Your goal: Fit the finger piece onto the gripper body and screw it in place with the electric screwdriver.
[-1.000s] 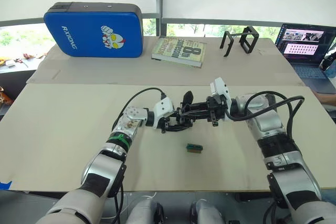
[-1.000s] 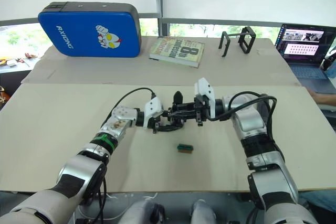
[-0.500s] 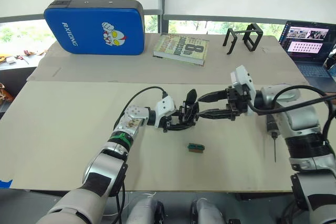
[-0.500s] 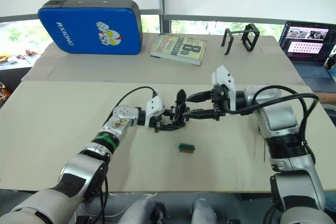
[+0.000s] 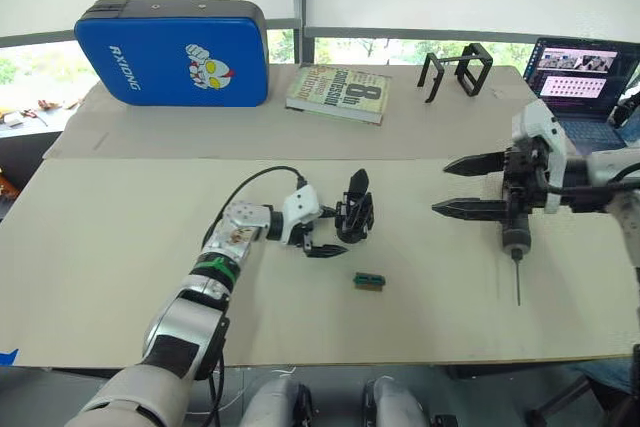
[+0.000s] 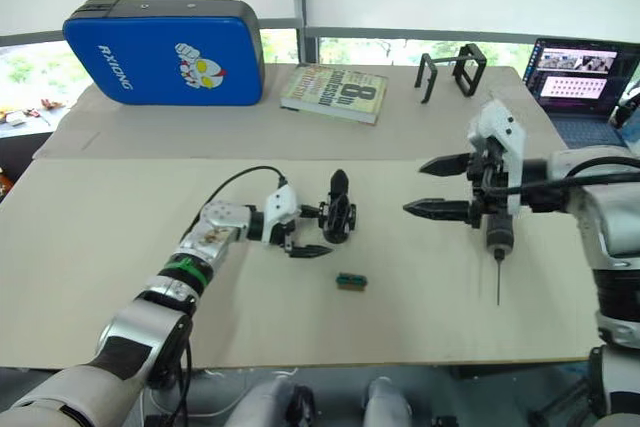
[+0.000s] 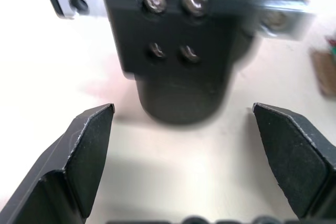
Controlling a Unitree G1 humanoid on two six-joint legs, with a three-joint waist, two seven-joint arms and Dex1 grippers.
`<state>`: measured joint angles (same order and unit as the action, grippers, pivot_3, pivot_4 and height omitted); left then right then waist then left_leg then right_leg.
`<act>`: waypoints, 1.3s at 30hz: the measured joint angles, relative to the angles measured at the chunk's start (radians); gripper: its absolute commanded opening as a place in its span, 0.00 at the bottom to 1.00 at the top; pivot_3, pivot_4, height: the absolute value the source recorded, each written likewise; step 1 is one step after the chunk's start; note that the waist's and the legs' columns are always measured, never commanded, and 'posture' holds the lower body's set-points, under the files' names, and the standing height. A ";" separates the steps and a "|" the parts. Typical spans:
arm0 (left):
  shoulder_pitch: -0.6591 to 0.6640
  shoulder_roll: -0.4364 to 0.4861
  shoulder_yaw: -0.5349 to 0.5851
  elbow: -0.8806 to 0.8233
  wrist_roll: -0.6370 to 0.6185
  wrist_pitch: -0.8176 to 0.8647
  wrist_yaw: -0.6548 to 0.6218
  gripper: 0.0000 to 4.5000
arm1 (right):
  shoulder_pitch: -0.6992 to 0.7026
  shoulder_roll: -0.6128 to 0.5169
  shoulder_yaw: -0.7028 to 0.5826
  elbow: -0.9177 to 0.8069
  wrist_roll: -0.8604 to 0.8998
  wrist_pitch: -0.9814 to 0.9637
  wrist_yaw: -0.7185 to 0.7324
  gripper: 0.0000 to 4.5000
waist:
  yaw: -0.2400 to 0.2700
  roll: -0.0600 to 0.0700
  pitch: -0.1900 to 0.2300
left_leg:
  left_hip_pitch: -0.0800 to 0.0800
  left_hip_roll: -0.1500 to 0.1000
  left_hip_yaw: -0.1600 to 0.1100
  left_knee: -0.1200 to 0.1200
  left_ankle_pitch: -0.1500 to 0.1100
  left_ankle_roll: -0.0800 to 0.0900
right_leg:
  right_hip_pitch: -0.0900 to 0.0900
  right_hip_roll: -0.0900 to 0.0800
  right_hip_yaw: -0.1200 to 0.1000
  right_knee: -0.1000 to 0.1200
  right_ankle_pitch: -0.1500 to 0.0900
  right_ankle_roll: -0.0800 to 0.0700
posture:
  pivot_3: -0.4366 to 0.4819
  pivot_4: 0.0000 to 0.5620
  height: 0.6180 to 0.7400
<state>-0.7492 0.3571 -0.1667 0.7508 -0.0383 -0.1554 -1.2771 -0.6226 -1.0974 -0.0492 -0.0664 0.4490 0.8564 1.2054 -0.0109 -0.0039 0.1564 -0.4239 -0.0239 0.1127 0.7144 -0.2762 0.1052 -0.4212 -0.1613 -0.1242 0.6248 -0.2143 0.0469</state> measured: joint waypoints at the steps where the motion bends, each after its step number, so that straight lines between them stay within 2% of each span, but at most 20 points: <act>1: 0.044 0.050 0.011 -0.081 -0.019 0.047 -0.023 1.00 | -0.008 -0.029 0.005 0.018 -0.019 0.045 -0.031 1.00 | -0.004 0.000 0.000 | 0.000 0.000 0.001 0.000 0.000 0.000 | -0.001 0.000 0.000 0.000 0.000 0.000 | 0.48 0.27 1.00; 4: 0.177 0.184 0.023 -0.374 -0.107 0.240 -0.099 1.00 | -0.041 -0.081 0.068 0.106 -0.099 0.140 -0.110 1.00 | -0.009 0.001 0.001 | 0.000 0.000 0.001 0.000 0.000 0.000 | -0.001 -0.002 0.001 -0.001 0.000 0.000 | 0.48 0.27 1.00; 6: 0.221 0.257 0.043 -0.572 -0.204 0.416 -0.128 1.00 | -0.070 -0.080 0.128 0.196 -0.157 0.200 -0.155 1.00 | -0.002 0.001 0.001 | 0.000 -0.001 0.001 0.000 -0.001 -0.002 | 0.000 -0.003 0.001 -0.001 0.000 0.000 | 0.48 0.27 1.00; 8: 0.206 0.300 0.077 -0.755 -0.329 0.614 -0.124 1.00 | -0.137 -0.029 0.179 0.303 -0.188 0.273 -0.192 1.00 | 0.003 0.002 0.002 | -0.001 -0.001 0.000 0.001 -0.004 -0.008 | 0.001 -0.004 0.001 -0.001 0.000 0.001 | 0.48 0.27 1.00; 9: 0.192 0.307 0.088 -0.807 -0.363 0.662 -0.118 1.00 | -0.156 -0.012 0.196 0.332 -0.197 0.286 -0.205 1.00 | 0.006 0.002 0.002 | -0.001 -0.002 0.000 0.001 -0.004 -0.008 | 0.001 -0.003 0.001 -0.001 0.000 0.001 | 0.48 0.27 1.00; 11: 0.147 0.317 0.109 -0.930 -0.447 0.771 -0.087 1.00 | -0.217 0.042 0.233 0.438 -0.229 0.306 -0.242 1.00 | 0.008 0.002 0.002 | 0.000 -0.003 0.000 0.001 0.000 0.000 | 0.001 0.001 0.000 -0.001 0.000 0.002 | 0.48 0.27 1.00; 16: 0.080 0.371 0.140 -1.074 -0.603 0.945 -0.055 1.00 | -0.335 0.132 0.275 0.721 -0.309 0.283 -0.306 1.00 | -0.001 0.002 0.002 | 0.000 -0.002 0.001 -0.002 0.001 -0.001 | 0.002 0.008 0.001 -0.001 -0.002 0.003 | 0.48 0.27 1.00; 21: 0.034 0.397 0.179 -1.144 -0.699 1.006 -0.009 1.00 | -0.389 0.186 0.283 0.910 -0.372 0.201 -0.324 1.00 | -0.006 0.002 0.002 | 0.002 -0.001 0.001 -0.002 0.002 -0.002 | 0.003 0.010 0.002 -0.001 -0.002 0.003 | 0.48 0.27 1.00; 25: 0.024 0.409 0.186 -1.161 -0.730 1.011 0.020 1.00 | -0.426 0.218 0.282 1.002 -0.399 0.154 -0.307 0.75 | -0.006 0.003 0.002 | 0.002 -0.001 0.001 -0.002 0.002 -0.002 | 0.004 0.011 0.002 -0.001 -0.002 0.003 | 0.48 0.27 1.00; 28: 0.023 0.410 0.184 -1.166 -0.734 1.010 0.037 1.00 | -0.414 0.201 0.319 1.002 -0.435 0.019 -0.206 0.52 | -0.005 0.003 0.002 | 0.002 -0.001 0.001 -0.002 0.002 -0.002 | 0.004 0.012 0.003 -0.001 -0.002 0.003 | 0.48 0.27 1.00; 30: 0.022 0.409 0.183 -1.165 -0.742 1.011 0.055 1.00 | -0.359 0.142 0.379 0.919 -0.460 -0.154 -0.039 0.38 | -0.002 0.004 0.003 | 0.002 -0.002 0.001 -0.002 0.002 -0.002 | 0.004 0.012 0.004 -0.002 -0.002 0.003 | 0.48 0.27 1.00; 33: 0.022 0.410 0.175 -1.165 -0.745 1.007 0.058 1.00 | -0.325 0.097 0.394 0.850 -0.465 -0.251 0.099 0.36 | -0.004 0.009 0.006 | 0.002 -0.002 0.001 -0.002 0.002 -0.002 | 0.004 0.012 0.005 -0.002 -0.002 0.003 | 0.48 0.27 1.00; 36: 0.027 0.433 0.139 -1.166 -0.706 0.956 0.034 1.00 | -0.252 0.008 0.393 0.687 -0.467 -0.367 0.223 0.36 | -0.002 0.013 0.008 | 0.002 -0.001 0.001 -0.002 0.002 -0.003 | 0.003 0.013 0.004 -0.001 -0.003 0.003 | 0.48 0.27 1.00; 39: 0.038 0.431 0.115 -1.159 -0.688 0.922 0.020 1.00 | -0.166 -0.018 0.388 0.621 -0.489 -0.519 0.227 0.36 | -0.003 0.012 0.008 | 0.003 0.000 0.001 -0.002 0.003 -0.003 | 0.004 0.014 0.004 -0.001 -0.003 0.002 | 0.48 0.27 1.00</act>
<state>-0.7117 0.7879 -0.0520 -0.4085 -0.7263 0.7667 -1.2576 -0.7886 -1.1151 0.3391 0.5544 -0.0402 0.3370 1.4326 -0.0135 0.0085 0.1642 -0.4212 -0.0241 0.1137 0.7126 -0.2736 0.1017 -0.4167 -0.1477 -0.1203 0.6239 -0.2174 0.0493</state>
